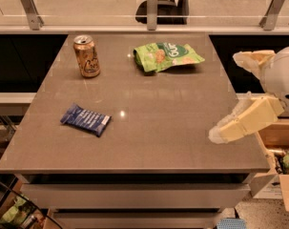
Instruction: Pick rxbar blueberry
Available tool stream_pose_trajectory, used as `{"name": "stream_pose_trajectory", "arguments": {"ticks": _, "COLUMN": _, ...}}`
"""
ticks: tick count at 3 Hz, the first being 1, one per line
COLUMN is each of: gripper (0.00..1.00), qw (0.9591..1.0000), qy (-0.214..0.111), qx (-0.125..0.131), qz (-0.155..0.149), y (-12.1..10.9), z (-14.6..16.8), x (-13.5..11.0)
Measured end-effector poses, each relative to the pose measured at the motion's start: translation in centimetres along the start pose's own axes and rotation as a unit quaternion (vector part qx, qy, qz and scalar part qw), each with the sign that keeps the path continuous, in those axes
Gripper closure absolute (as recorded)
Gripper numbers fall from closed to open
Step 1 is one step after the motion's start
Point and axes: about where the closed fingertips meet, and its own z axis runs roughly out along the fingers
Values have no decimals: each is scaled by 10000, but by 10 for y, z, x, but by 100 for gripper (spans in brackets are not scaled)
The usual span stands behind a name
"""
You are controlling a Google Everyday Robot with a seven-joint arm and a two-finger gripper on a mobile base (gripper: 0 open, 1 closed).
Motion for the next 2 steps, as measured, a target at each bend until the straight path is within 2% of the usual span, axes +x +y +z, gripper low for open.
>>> {"name": "stream_pose_trajectory", "arguments": {"ticks": 2, "gripper": 0, "qw": 9999, "qy": -96, "qx": 77, "qz": -30, "y": 2, "z": 0, "x": -4}}
